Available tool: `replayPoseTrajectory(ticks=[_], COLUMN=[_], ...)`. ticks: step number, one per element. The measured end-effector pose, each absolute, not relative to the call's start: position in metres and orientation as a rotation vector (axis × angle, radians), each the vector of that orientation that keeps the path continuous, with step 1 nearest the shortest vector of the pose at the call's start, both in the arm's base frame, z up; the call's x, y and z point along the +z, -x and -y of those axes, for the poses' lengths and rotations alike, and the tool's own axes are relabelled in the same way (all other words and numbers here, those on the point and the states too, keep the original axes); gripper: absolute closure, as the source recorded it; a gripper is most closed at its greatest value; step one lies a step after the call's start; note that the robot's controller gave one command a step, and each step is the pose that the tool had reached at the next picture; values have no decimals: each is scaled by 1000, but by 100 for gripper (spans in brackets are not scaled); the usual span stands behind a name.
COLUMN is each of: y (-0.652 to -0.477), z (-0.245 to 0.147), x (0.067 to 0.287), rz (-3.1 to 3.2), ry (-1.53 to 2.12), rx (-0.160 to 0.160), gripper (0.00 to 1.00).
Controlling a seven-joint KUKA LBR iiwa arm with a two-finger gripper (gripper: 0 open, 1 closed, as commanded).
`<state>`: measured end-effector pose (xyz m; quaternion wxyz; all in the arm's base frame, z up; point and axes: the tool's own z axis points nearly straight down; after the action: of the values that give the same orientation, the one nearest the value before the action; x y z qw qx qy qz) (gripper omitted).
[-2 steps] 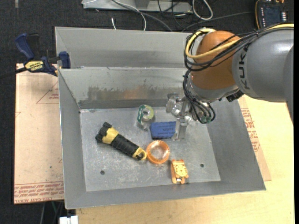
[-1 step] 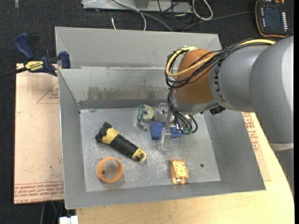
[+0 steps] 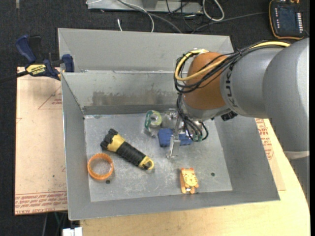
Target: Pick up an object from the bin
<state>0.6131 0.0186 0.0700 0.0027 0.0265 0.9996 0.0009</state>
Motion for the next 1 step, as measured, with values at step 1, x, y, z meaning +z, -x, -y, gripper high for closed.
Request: replayPoseTrajectory(ticks=[1], y=[-614], z=[-19], x=[70], rz=[-3137], ry=[-83], rx=[4], gripper=[0])
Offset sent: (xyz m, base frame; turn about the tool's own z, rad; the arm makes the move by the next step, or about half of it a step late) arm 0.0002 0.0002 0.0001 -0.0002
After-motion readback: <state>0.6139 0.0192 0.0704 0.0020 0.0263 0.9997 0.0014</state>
